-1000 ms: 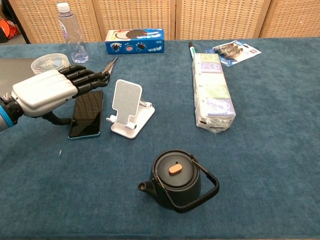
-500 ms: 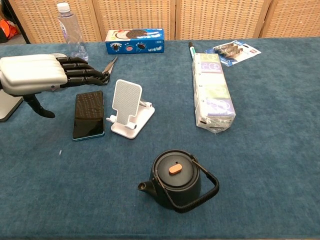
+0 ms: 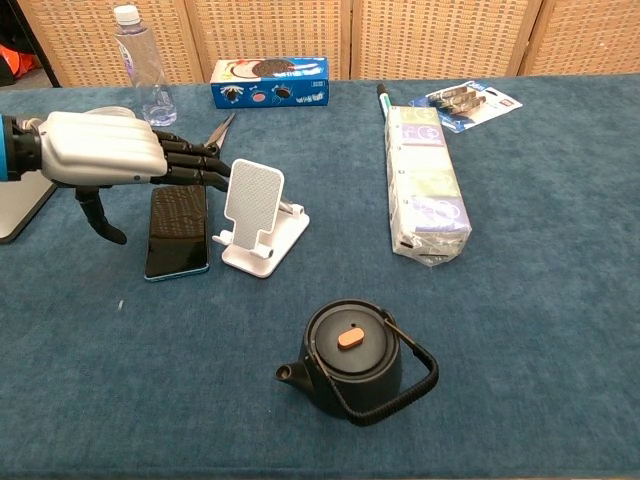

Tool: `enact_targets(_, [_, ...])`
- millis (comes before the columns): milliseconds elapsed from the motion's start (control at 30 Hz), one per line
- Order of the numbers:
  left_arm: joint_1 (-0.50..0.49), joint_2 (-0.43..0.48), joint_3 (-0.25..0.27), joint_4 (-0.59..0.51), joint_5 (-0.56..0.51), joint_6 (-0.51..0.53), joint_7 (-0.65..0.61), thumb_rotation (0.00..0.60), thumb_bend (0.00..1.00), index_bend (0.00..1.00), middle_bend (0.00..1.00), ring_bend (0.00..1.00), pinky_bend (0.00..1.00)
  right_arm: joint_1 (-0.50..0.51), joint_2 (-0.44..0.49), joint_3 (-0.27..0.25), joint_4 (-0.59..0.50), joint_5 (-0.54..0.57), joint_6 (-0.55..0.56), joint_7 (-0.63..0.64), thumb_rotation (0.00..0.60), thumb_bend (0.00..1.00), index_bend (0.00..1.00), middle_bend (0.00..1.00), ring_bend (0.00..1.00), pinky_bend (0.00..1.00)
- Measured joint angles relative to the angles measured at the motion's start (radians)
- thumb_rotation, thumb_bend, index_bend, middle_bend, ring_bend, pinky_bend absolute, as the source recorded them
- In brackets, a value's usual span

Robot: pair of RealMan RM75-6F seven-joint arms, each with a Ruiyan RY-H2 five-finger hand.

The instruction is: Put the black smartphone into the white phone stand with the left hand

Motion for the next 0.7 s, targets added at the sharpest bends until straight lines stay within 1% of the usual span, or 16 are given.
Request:
enact_targets(267, [0.001,-0.062,0.012,0.072,0.006,-0.014,-0.008,0.600,0.00,0.13,0.04,0.07,0.17,-0.001,0.006,0.002,-0.005,0.007,-0.002,0.003,0.600,0.00,0.00,0.00,0.00,0.00])
enact_targets(500, [0.001,-0.115,0.020,0.122,0.008,-0.023,-0.023,0.600,0.00,0.18,0.09,0.11,0.21,-0.001,0.011,0.003,-0.010,0.011,-0.004,0.008,0.600,0.00,0.00,0.00,0.00,0.00])
enact_targets(633, [0.003,-0.131,0.031,0.147,0.013,-0.018,-0.036,0.600,0.00,0.20,0.12,0.13,0.23,-0.002,0.015,0.004,-0.011,0.014,-0.006,0.013,0.600,0.00,0.00,0.00,0.00,0.00])
enact_targets(700, [0.005,-0.135,0.034,0.155,0.012,-0.017,-0.041,0.600,0.00,0.23,0.15,0.14,0.25,-0.002,0.016,0.003,-0.012,0.014,-0.008,0.016,0.600,0.00,0.00,0.00,0.00,0.00])
